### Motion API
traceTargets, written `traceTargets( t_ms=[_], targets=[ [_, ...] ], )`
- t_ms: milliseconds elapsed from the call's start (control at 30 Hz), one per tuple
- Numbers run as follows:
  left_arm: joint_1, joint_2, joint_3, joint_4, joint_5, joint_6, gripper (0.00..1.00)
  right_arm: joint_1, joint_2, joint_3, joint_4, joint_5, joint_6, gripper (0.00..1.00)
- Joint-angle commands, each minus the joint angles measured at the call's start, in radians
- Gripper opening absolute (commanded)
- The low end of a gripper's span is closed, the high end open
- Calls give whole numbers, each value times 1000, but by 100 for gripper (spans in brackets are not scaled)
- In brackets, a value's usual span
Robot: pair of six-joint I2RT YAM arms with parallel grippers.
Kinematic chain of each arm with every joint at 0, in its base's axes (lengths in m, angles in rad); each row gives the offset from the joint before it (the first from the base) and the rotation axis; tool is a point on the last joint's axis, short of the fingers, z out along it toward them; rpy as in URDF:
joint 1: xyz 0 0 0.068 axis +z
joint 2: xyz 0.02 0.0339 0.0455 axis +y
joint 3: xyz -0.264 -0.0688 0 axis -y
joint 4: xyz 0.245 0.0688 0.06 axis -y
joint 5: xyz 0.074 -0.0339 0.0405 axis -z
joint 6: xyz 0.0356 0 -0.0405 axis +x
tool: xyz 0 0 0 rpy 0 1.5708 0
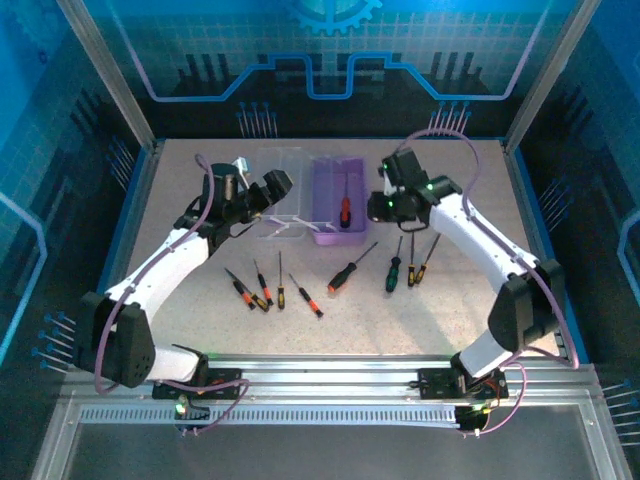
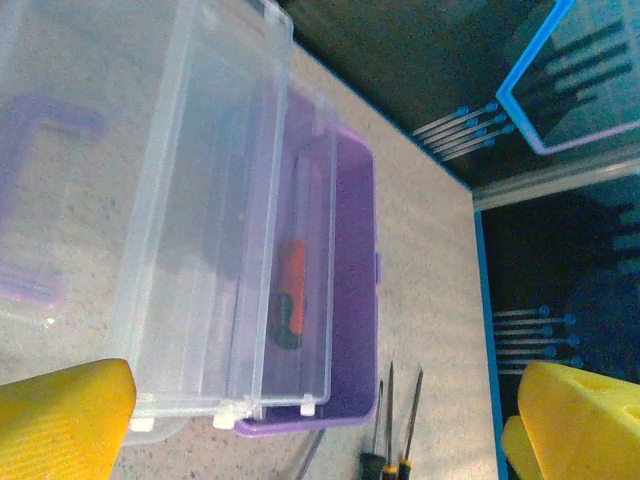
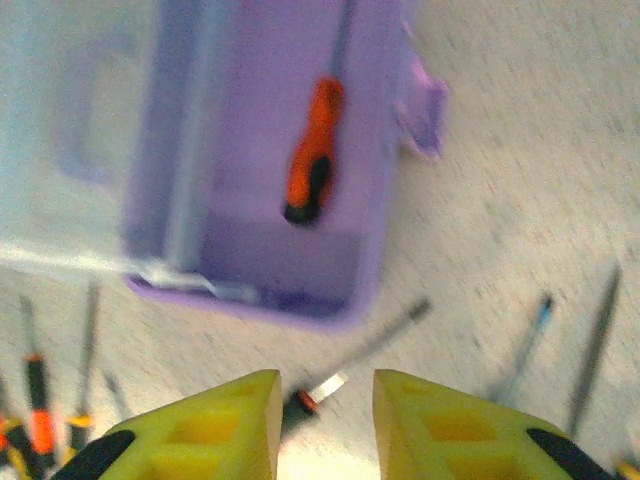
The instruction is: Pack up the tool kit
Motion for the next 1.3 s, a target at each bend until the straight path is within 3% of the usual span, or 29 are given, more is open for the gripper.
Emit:
traceTargets(
  t_ms=[0, 200, 433, 900, 1267],
  targets=[
    [-46, 5, 41, 9, 75, 8, 99, -10, -71, -182, 45, 97, 60, 25],
    [-155, 23, 48, 5, 91, 54, 98, 11, -168, -379, 71, 148, 110, 20],
    [-227, 60, 61, 19, 142, 69, 98, 25, -118, -443, 111, 66, 151, 29],
    [-270, 91, 59, 25, 150, 72, 98, 35, -23, -451, 160, 75, 153, 39],
    [-273, 95, 63, 18, 152, 76, 98, 34, 63, -488, 206, 75, 163, 38]
  ],
)
